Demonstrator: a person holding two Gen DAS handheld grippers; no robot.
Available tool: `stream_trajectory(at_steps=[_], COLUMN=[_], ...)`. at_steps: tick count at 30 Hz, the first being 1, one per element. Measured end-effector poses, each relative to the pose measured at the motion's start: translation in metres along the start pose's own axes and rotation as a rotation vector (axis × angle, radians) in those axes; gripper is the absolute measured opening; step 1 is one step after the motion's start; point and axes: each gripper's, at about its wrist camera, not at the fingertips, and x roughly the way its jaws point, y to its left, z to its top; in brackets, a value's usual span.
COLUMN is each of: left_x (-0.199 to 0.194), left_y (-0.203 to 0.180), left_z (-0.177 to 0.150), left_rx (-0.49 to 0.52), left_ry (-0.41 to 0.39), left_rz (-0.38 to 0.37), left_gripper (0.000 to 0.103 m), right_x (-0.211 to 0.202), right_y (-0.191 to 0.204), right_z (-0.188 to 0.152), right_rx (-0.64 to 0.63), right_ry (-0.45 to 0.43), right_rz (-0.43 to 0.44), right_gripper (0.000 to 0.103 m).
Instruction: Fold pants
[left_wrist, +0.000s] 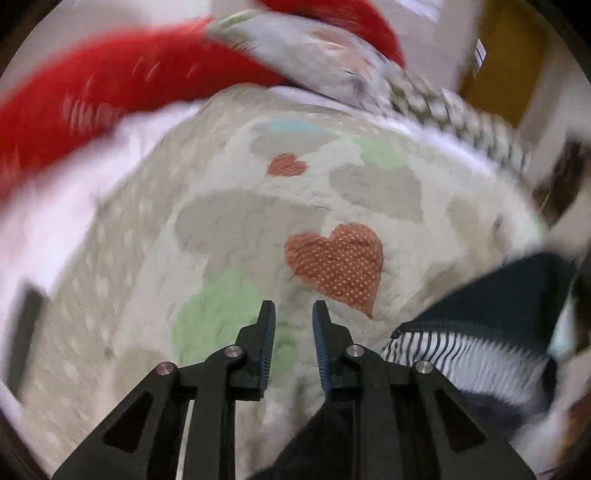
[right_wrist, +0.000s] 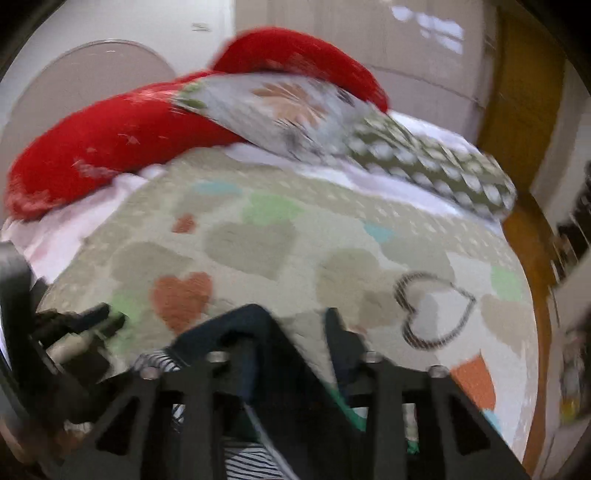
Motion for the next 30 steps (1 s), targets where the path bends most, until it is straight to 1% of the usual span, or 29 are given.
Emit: stream_trajectory(at_steps=[1,2,3,4,5,6,9,12,14,16,18,19,20,21,22,23,24,26,28,30], left_x=[-0.008,-0.018,-0.029,-0.037,-0.046,-0.053,-0.066,-0.065,-0.057,-0.045,-0.027,-0.018,-0.008,0.001,0.003,0.000,-0.007,-0.020,-0.036,-0.052], left_y=[0.009,0.014,0.016,0.015,0.010,0.002,-0.044,-0.096,-0.123,-0.141,-0.153,-0.156,-0.158,-0.157,-0.156,-0.154,-0.152,-0.145,-0.133,-0.118], left_z=[-0.005,-0.012,-0.022,-0.031,-0.042,-0.054,-0.088,-0.121,-0.135,-0.140,-0.137,-0.136,-0.134,-0.133,-0.132,-0.132,-0.131,-0.130,-0.125,-0.112], left_rx=[-0.007,0.015,0.050,0.079,0.119,0.179,0.412,0.646,0.731,0.766,0.757,0.750,0.742,0.729,0.712,0.694,0.686,0.662,0.627,0.583], left_ry=[-0.019,-0.041,-0.062,-0.080,-0.099,-0.118,-0.161,-0.175,-0.164,-0.138,-0.104,-0.080,-0.052,-0.022,-0.002,-0.004,-0.016,-0.026,-0.026,-0.027], left_rz=[-0.010,-0.001,0.010,0.006,-0.004,-0.008,0.037,0.059,0.071,0.065,0.087,0.101,0.120,0.130,0.119,0.111,0.116,0.101,0.057,0.004], left_gripper=[0.024,0.035,0.049,0.056,0.066,0.070,0.072,0.073,0.073,0.073,0.073,0.071,0.059,0.041,0.038,0.030,0.023,0.022,0.021,0.021], right_x=[-0.003,-0.011,-0.020,-0.026,-0.036,-0.042,-0.052,-0.055,-0.054,-0.048,-0.040,-0.033,-0.028,-0.023,-0.016,-0.009,-0.011,-0.021,-0.038,-0.060], right_y=[-0.009,-0.018,-0.027,-0.031,-0.038,-0.043,-0.050,-0.044,-0.037,-0.028,-0.023,-0.021,-0.020,-0.020,-0.021,-0.026,-0.032,-0.042,-0.050,-0.059], right_z=[-0.005,-0.013,-0.022,-0.028,-0.042,-0.052,-0.081,-0.112,-0.130,-0.146,-0.155,-0.160,-0.163,-0.164,-0.166,-0.167,-0.167,-0.165,-0.163,-0.158], right_rx=[0.033,0.059,0.066,0.064,0.050,0.037,-0.001,-0.067,-0.110,-0.155,-0.180,-0.199,-0.211,-0.218,-0.220,-0.200,-0.160,-0.109,-0.077,-0.046], right_ry=[-0.006,-0.016,-0.032,-0.043,-0.054,-0.047,-0.016,0.017,0.032,0.049,0.062,0.065,0.066,0.073,0.096,0.125,0.121,0.094,0.058,0.017], right_rz=[0.033,0.063,0.065,0.060,0.056,0.062,0.094,0.107,0.106,0.105,0.083,0.051,0.024,0.004,-0.025,-0.032,-0.014,0.002,0.008,0.027], right_gripper=[0.044,0.049,0.061,0.066,0.066,0.066,0.066,0.066,0.066,0.066,0.066,0.064,0.060,0.040,0.012,0.007,0.007,0.005,0.005,0.004])
